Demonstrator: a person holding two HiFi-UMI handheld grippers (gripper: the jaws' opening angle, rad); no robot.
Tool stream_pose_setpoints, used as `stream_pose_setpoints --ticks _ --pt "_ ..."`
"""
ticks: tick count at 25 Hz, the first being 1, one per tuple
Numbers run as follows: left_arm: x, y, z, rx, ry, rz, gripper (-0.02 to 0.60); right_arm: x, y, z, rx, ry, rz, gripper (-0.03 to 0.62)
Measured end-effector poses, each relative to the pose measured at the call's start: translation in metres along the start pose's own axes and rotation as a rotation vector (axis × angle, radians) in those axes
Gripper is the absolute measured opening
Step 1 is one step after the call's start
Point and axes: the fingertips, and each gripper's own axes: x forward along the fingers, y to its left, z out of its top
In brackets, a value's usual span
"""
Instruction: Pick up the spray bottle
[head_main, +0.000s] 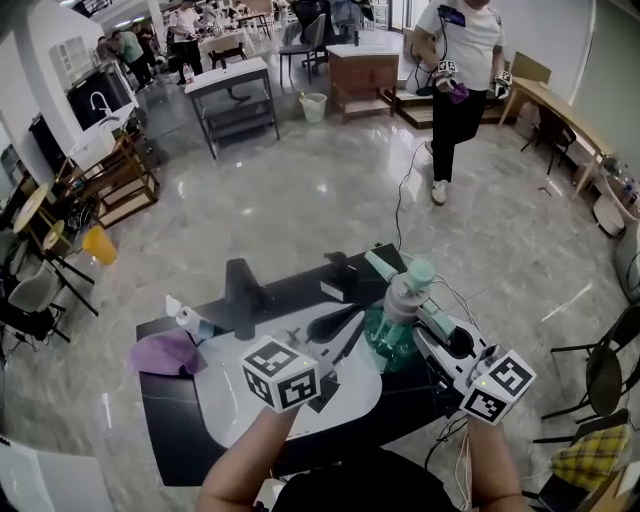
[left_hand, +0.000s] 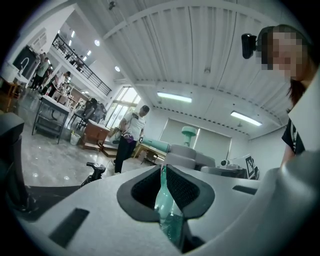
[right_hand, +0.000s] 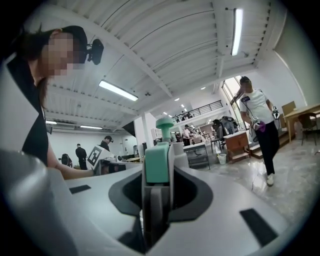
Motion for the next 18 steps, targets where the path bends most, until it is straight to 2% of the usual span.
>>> stream_pose_setpoints --ticks 5,11,18 --pt "-0.007 0.004 0.004 -0.007 -0.026 0.009 0.008 0.002 0.022 -0.001 -0.029 -0.011 0.08 0.078" --pt "-0.019 0.009 0.023 -0.024 -0.1 0.039 0.008 0.0 0.048 0.006 -0.048 -0.02 0.18 0.078" --pt "-0.029 0.001 0.031 0.019 -0.102 0.001 0.008 0.003 0.063 0.005 -0.053 -0.015 0.226 0.078"
